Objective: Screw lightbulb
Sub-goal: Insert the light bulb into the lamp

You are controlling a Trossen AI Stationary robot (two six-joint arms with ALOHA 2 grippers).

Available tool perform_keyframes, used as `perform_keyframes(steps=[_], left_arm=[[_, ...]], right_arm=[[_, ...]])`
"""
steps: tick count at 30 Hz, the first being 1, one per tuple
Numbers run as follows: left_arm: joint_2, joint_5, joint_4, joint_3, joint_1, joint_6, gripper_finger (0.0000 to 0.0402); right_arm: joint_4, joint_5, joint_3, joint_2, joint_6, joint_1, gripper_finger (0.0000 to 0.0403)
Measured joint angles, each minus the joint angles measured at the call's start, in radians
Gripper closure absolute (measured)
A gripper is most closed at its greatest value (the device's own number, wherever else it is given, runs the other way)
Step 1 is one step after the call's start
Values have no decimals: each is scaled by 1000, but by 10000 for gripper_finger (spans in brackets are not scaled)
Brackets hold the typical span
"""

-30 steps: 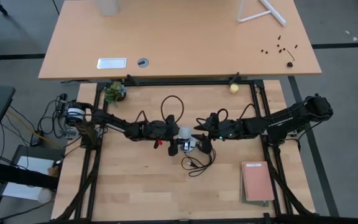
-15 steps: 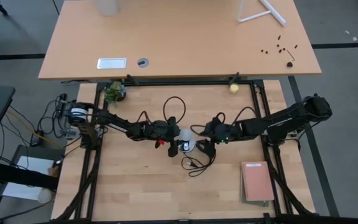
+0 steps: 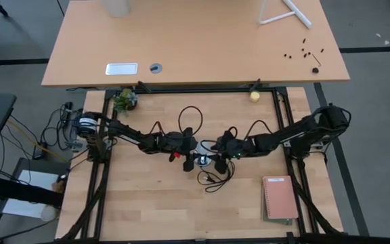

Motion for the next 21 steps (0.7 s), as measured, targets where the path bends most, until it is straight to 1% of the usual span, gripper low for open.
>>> perform_keyframes(steps=[6, 10, 16, 21], left_arm=[[1, 10, -1, -1, -2, 3, 167], [-12, 8, -26, -1, -4, 70, 137], [-59, -8, -69, -1, -4, 126, 108], [-71, -8, -129, -2, -4, 132, 97]], right_arm=[[-53, -3, 0, -50, -3, 0, 194], [-61, -4, 0, -52, -3, 2, 194], [-87, -7, 0, -58, 5, 4, 194], [-93, -6, 0, -58, 5, 4, 194]])
